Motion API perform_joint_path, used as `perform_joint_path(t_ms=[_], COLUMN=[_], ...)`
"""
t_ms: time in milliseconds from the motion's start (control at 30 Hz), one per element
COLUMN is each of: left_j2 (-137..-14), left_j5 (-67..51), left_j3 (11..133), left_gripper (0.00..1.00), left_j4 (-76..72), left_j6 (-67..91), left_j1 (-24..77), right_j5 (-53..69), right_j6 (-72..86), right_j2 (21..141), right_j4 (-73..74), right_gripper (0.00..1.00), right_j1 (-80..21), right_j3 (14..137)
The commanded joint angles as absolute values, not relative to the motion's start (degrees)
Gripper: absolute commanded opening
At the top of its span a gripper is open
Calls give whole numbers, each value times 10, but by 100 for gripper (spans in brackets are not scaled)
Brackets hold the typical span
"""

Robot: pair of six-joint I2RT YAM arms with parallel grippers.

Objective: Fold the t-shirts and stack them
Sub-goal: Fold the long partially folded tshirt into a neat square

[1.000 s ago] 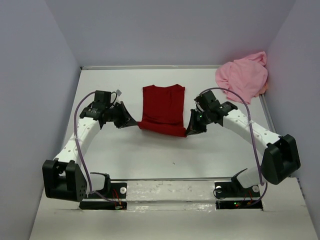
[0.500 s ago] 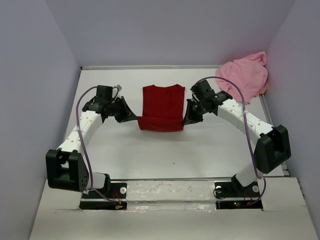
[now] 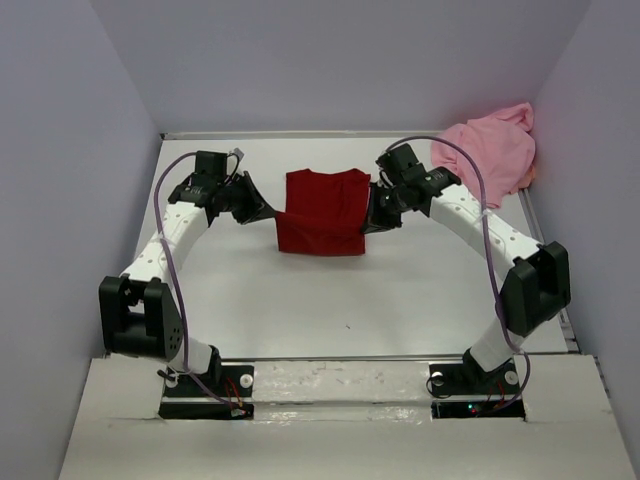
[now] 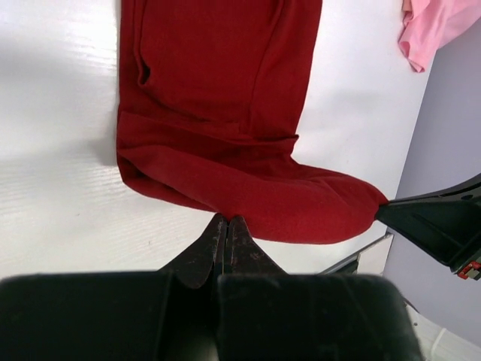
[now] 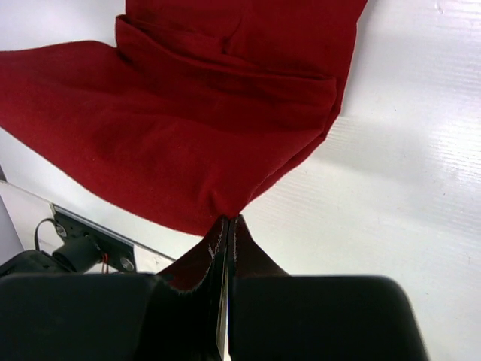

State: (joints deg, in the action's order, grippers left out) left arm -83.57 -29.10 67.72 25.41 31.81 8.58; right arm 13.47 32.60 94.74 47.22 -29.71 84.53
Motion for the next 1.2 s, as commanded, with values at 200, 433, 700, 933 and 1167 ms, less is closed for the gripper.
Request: perform_joint_path(t_ms=[200,433,700,933,1167], left_j2=[-862,-885,-921,-946,-975], left_j5=[-296,-294,-293,-294,-292], left_j3=[751,780,819,841,876], left_gripper=[2,2,2,2,2], left_j4=[241,246,246,245,250], left_j6=[319,310,304,300,294], left_j1=[84,84,84,84,84], right_j5=[114,109,107,108,111], right_j6=[301,293,281,272,265], right_j2=[966,980,1006,1036,1070], right_j4=[484,491,497,499,502], right_gripper=[0,0,0,0,0], right_j1=[-289,-279,-267,-256,-245], right_j3=[905,931,967,1002,1047])
